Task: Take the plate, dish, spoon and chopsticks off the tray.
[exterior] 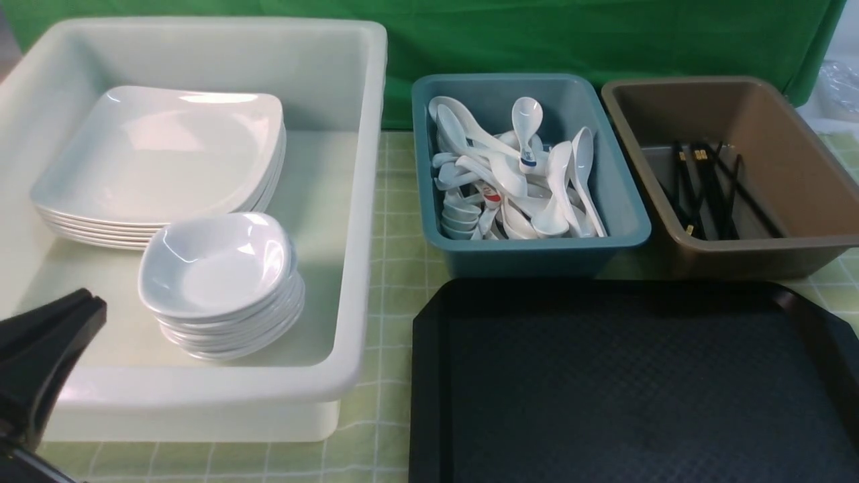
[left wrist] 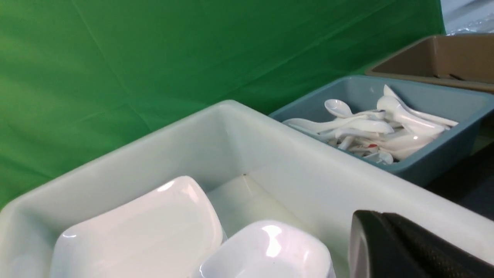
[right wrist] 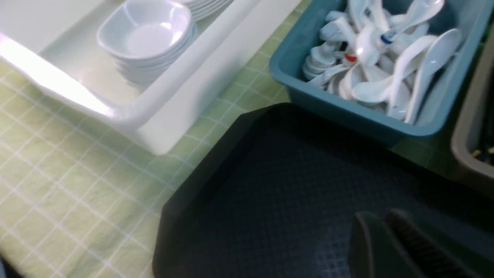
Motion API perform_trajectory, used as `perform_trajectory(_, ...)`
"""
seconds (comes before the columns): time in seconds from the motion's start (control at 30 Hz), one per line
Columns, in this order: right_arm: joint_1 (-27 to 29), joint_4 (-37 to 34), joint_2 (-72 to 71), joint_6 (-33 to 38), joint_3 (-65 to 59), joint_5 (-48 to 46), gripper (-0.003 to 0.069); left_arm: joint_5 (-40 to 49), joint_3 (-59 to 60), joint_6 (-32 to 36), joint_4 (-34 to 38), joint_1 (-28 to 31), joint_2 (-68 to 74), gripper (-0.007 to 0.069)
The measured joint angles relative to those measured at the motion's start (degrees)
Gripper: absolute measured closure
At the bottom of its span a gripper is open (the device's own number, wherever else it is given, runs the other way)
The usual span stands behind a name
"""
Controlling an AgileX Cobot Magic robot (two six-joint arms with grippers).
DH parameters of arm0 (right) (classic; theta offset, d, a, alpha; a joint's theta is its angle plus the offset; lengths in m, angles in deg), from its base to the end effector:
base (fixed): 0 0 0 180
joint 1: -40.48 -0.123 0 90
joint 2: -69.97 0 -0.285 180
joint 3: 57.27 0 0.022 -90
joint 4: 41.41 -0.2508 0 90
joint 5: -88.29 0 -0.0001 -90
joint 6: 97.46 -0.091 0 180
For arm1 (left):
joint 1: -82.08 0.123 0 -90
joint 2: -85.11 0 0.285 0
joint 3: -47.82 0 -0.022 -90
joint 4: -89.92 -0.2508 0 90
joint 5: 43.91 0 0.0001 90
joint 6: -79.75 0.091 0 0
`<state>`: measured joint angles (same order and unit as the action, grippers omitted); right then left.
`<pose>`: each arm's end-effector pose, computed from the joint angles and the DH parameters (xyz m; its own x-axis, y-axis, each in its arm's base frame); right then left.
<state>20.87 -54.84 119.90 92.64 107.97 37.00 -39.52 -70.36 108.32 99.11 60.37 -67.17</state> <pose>0.1026 0.0541 0.4300 -0.3874 -0.1673 -0.9066 -0.4956 0.8670 0.0518 0.0824 -0.0340 0.2733 0.0675 0.3307 -0.9413 0.3804 0.8637 0.3307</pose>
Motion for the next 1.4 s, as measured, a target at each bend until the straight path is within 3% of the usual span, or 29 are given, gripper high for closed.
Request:
perform_trajectory(0.1,4.11,2.63,-3.71,0.00,-0.26,0.45,0.0570,0.77,0.81,0.02,-0.02,0.00,0.00,0.0613)
perform_trajectory(0.27,8.69,3.74,-12.15,1.77,-7.76,7.48,0.0636,1.37,0.93,0.02,-0.73,0.00,0.00,0.0613)
perform_trajectory(0.47,14.02,3.85,-27.66,4.38,-35.03,24.74,0.0641,1.54,0.93,0.02,-1.72,0.00,0.00,0.0613)
perform_trajectory(0.63,14.91,3.98,-37.52,4.44,-55.01,36.79,0.0641,1.54,0.93,0.02,-1.77,0.00,0.00,0.0613)
perform_trajectory(0.73,14.91,4.07,-40.61,4.06,-60.38,39.11,0.0641,1.54,0.93,0.02,-1.77,0.00,0.00,0.0613)
perform_trajectory(0.87,14.91,4.37,-42.03,1.23,-62.83,37.66,0.0641,1.66,0.93,0.02,-1.77,0.00,0.00,0.0613)
perform_trajectory(1.4,14.91,4.75,-42.07,1.25,-62.82,36.22,0.0611,1.58,0.93,0.02,-1.96,0.00,0.12,0.0613)
